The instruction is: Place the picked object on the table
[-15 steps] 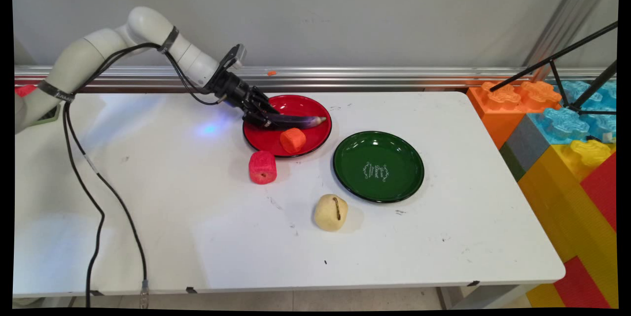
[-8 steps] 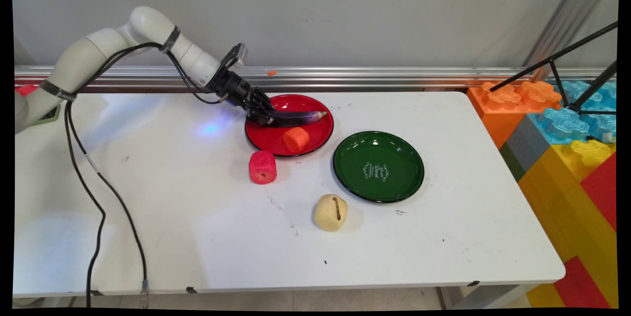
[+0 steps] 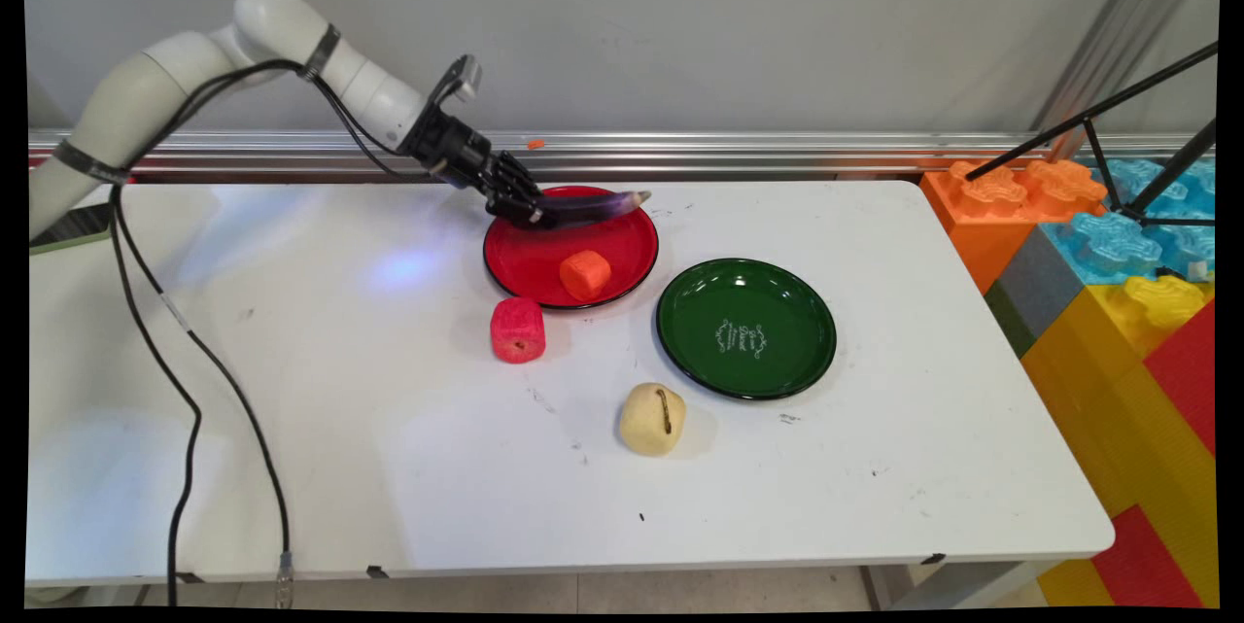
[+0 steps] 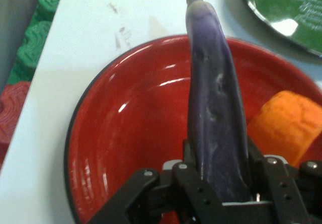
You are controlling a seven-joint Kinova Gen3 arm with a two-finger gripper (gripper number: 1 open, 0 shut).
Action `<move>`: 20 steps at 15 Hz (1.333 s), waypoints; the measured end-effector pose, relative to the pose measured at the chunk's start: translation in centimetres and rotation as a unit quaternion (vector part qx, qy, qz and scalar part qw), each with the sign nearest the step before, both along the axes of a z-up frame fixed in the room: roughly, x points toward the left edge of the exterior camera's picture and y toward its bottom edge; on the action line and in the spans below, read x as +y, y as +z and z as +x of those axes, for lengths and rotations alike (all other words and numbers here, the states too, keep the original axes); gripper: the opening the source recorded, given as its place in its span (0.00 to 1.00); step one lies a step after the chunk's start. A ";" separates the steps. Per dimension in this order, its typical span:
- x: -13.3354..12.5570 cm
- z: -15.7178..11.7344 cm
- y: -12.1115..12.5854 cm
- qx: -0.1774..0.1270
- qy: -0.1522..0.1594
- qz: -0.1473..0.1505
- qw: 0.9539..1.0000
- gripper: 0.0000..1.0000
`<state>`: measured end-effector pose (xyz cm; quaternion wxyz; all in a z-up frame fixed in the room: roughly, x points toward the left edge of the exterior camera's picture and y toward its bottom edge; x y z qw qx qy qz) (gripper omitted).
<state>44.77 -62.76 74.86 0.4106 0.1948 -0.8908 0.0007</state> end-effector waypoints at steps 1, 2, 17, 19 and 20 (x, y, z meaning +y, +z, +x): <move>0.4 0.0 0.8 0.005 0.001 0.006 1.000 0.00; 0.9 0.1 1.4 0.009 0.000 0.011 1.000 0.00; 13.2 3.0 5.9 0.048 -0.095 0.107 0.989 0.00; 14.2 2.4 5.3 0.052 -0.106 0.114 0.987 0.00; 14.7 2.2 5.0 0.054 -0.110 0.116 0.986 0.00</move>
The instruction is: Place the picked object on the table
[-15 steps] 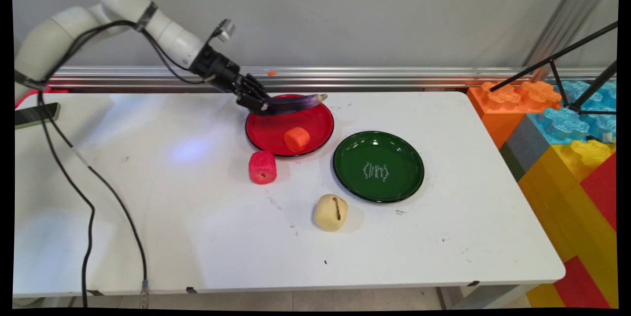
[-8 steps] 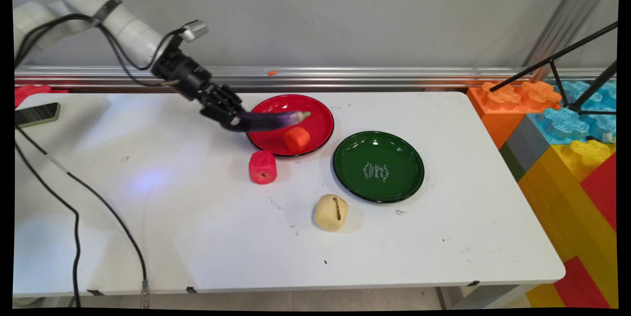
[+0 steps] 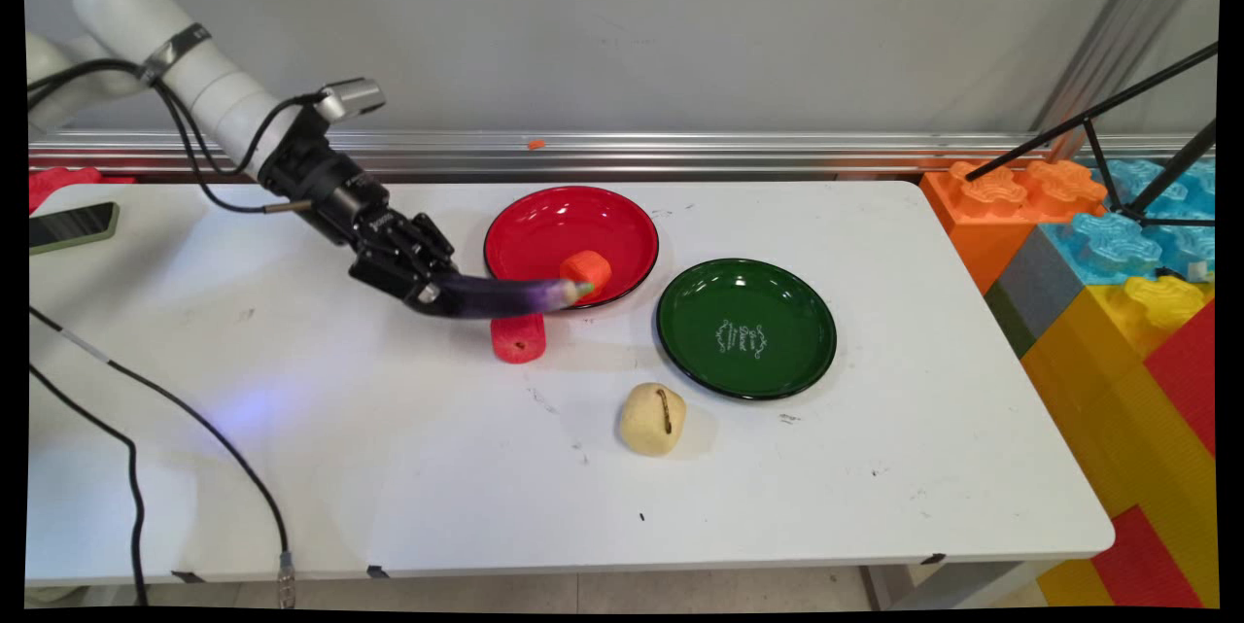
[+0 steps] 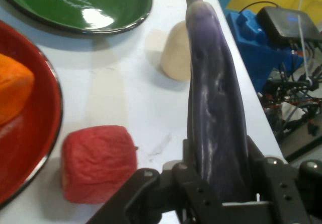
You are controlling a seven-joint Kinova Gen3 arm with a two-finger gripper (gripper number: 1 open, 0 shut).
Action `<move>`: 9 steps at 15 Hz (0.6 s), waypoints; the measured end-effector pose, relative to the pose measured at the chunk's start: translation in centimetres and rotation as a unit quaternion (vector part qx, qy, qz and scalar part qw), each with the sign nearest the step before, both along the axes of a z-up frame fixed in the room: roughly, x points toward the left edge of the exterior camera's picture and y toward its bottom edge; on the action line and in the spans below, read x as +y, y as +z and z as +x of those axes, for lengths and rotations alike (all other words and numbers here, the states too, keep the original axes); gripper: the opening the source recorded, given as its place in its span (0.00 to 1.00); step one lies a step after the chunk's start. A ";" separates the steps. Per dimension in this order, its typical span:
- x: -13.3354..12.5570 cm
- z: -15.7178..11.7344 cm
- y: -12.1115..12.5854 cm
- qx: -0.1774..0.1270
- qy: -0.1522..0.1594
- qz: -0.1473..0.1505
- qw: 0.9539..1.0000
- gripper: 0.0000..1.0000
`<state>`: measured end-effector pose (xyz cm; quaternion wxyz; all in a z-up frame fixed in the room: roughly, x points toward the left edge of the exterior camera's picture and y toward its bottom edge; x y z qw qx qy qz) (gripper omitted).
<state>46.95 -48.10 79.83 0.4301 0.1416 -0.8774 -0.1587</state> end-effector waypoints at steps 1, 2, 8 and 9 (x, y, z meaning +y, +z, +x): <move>0.3 -0.2 -0.3 0.001 -0.004 0.002 1.000 0.00; 0.7 -0.4 -0.8 0.002 -0.009 0.005 1.000 0.00; 2.1 -1.2 -3.3 -0.001 -0.025 0.013 1.000 0.00; 2.2 -1.4 -3.7 -0.002 -0.027 0.014 1.000 0.00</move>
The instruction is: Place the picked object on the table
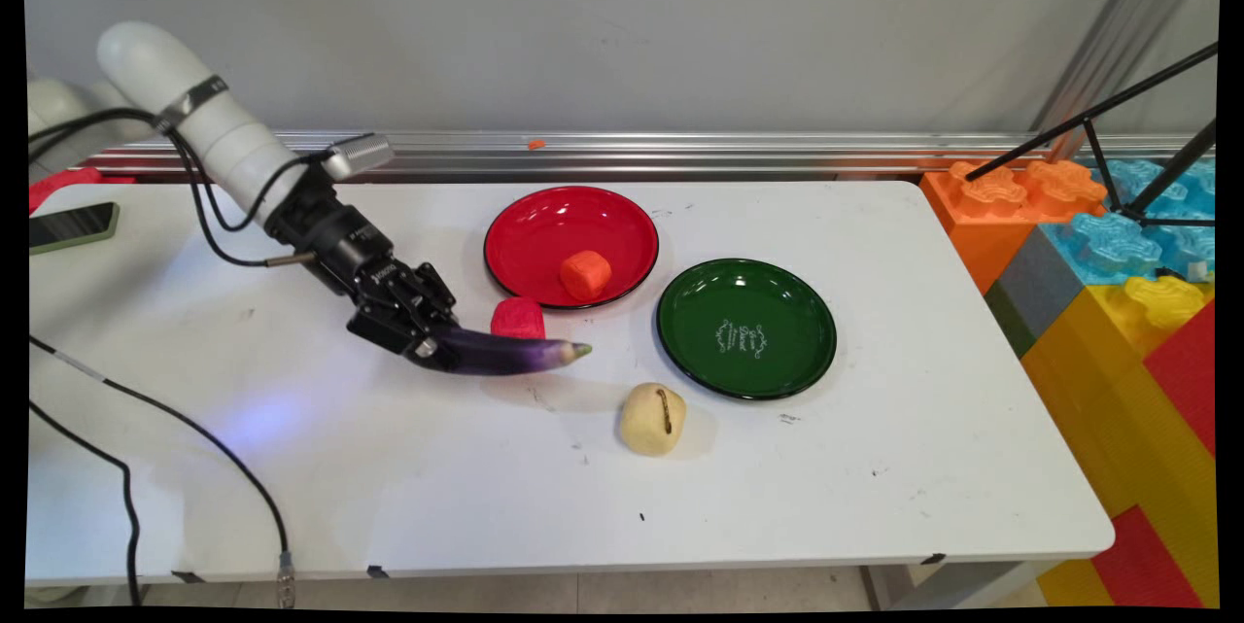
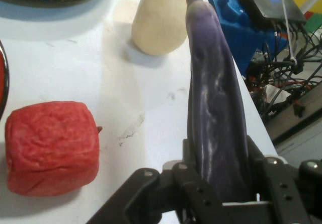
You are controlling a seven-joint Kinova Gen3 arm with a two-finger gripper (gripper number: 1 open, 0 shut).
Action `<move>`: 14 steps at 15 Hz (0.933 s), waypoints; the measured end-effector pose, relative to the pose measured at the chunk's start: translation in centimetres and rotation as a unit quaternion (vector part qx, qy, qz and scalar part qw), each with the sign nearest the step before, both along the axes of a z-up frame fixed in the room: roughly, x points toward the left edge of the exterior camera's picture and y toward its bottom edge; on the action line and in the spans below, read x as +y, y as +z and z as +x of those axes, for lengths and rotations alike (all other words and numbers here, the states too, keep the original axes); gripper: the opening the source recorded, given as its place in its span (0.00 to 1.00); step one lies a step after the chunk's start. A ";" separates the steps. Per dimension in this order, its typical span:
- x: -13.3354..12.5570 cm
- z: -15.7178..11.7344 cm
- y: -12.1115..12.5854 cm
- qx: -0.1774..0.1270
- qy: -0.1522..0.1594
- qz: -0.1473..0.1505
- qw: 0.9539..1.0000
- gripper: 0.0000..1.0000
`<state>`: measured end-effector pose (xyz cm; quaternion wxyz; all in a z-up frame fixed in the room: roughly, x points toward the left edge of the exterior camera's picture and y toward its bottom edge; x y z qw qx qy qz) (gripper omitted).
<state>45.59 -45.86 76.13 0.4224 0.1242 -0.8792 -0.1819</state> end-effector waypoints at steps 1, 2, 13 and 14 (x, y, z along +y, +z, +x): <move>0.0 -0.1 -0.3 0.000 -0.001 0.000 1.000 0.00; 0.1 -0.3 -0.7 0.000 -0.002 0.000 1.000 0.00; 0.0 -1.3 -3.7 -0.010 -0.007 -0.006 1.000 0.00; 0.0 -1.2 -3.9 -0.012 -0.008 -0.006 1.000 0.00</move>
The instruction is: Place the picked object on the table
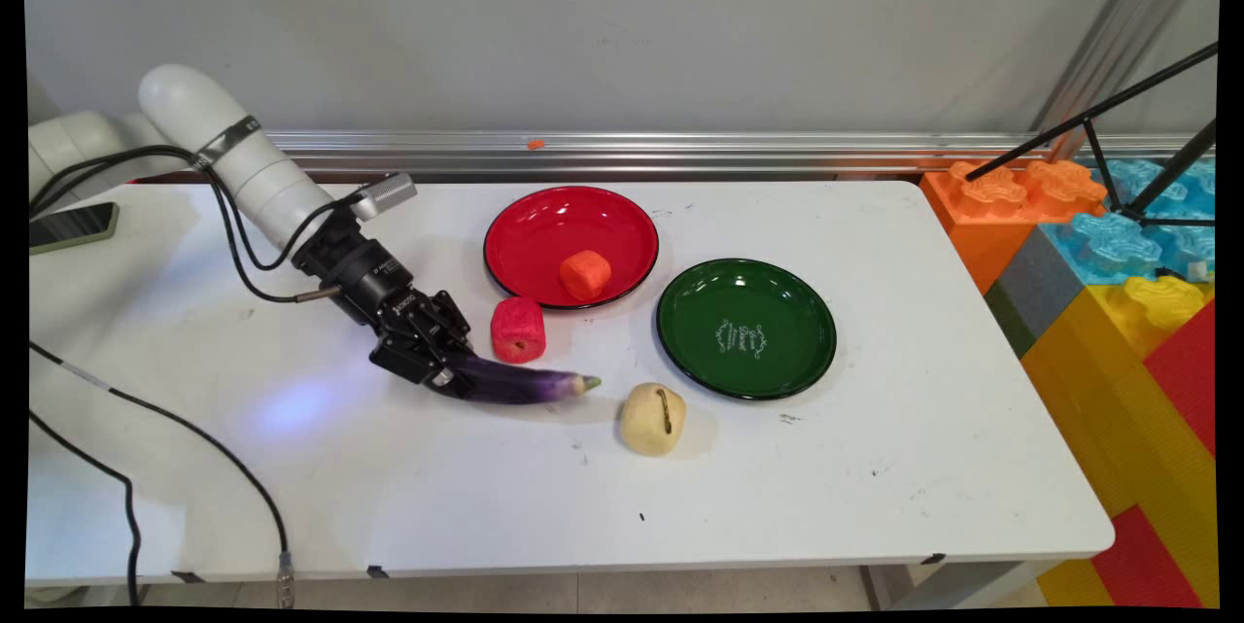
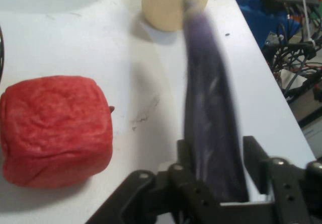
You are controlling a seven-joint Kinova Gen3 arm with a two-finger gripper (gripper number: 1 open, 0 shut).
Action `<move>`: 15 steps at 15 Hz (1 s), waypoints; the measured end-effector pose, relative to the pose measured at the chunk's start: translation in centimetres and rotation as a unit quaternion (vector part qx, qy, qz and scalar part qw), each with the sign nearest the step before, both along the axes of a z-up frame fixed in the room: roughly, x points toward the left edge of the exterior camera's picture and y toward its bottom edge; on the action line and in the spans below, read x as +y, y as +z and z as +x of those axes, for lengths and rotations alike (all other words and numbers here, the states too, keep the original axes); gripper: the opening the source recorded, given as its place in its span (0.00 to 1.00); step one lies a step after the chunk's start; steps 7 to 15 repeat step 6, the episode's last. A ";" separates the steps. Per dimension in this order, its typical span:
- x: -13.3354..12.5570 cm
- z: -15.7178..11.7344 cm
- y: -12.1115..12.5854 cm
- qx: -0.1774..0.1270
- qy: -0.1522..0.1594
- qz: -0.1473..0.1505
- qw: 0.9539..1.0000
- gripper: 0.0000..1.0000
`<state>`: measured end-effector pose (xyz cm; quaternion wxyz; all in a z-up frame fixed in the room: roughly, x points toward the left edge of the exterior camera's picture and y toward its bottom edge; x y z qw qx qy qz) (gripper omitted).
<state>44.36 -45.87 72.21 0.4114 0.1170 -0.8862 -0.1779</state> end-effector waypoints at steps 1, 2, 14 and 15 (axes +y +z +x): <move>0.0 0.0 -0.1 -0.001 0.000 -0.001 1.000 1.00; 0.0 0.1 -0.3 -0.002 0.001 -0.002 1.000 1.00; -0.2 0.3 -0.5 -0.005 0.004 -0.006 1.000 1.00; -0.2 0.3 -0.5 -0.005 0.004 -0.006 1.000 1.00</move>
